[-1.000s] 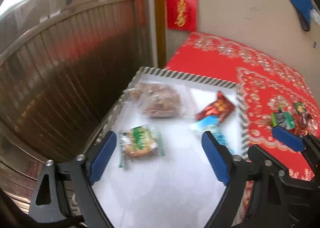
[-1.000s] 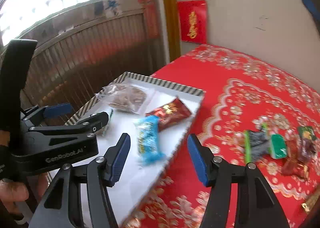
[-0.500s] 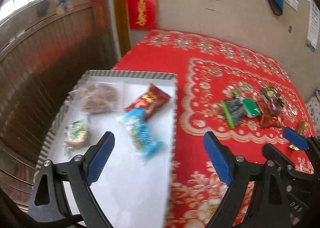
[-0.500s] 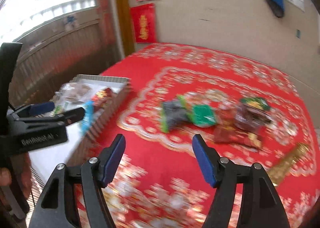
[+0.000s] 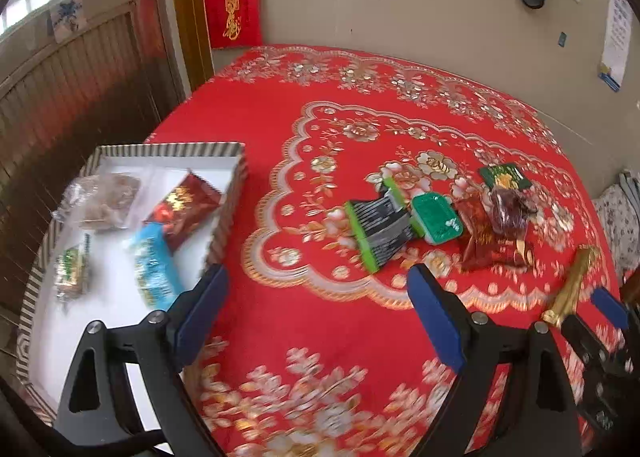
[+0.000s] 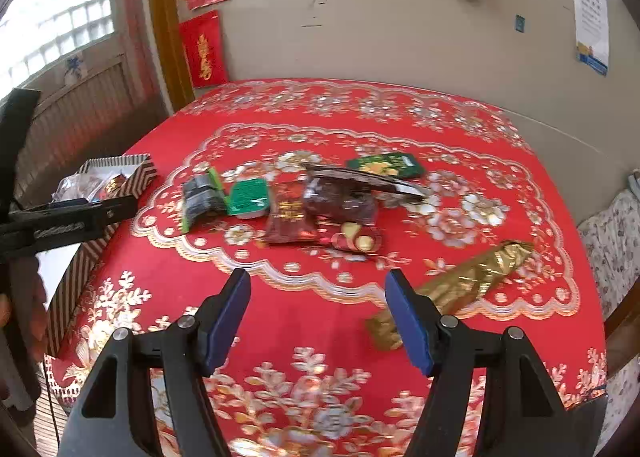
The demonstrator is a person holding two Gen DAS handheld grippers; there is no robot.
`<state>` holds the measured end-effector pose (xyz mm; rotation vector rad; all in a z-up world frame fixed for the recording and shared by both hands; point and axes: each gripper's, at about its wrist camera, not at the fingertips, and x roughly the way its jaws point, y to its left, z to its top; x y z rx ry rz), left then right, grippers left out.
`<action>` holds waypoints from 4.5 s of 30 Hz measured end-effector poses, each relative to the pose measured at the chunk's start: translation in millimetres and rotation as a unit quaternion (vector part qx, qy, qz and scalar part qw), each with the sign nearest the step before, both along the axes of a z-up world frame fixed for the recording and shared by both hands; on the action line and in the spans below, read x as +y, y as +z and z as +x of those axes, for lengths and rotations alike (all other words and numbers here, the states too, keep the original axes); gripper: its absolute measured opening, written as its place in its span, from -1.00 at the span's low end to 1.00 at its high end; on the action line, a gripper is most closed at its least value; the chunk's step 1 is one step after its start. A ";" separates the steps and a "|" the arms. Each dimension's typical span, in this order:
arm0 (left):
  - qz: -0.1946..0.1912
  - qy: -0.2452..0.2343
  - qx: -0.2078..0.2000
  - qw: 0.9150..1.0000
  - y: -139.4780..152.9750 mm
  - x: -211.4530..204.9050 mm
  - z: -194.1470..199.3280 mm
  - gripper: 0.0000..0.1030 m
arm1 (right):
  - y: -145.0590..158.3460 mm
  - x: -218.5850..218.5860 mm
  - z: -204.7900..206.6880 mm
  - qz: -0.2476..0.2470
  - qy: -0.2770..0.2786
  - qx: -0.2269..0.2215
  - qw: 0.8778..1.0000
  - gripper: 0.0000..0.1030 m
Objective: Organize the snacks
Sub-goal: 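Open both tools to release the snacks and move back toward the pile, then grasp the black-green packet with left tool while right tool grasps green jelly cup, then carry the black-green packet and green jelly cup over the white tray with both tools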
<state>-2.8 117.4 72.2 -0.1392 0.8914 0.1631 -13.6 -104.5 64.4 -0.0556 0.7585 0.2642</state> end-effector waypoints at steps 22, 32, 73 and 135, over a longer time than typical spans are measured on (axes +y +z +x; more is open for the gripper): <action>-0.026 0.066 0.035 0.997 -47.5 -12.3 84.1 0.75 | -11.9 -38.7 15.5 0.028 -0.011 0.025 0.999 0.36; -0.032 0.071 0.034 0.996 -52.1 -8.0 89.6 0.75 | -15.0 -36.6 19.7 0.028 -0.006 0.034 0.999 0.36; -0.011 0.010 0.010 1.000 -39.7 11.6 19.1 -0.16 | -51.6 51.6 133.6 0.180 0.065 0.148 0.970 0.35; 0.041 -0.061 -0.050 0.996 -2.4 -18.8 -64.4 -0.36 | -9.9 50.3 -8.7 0.046 0.056 0.005 0.997 -0.16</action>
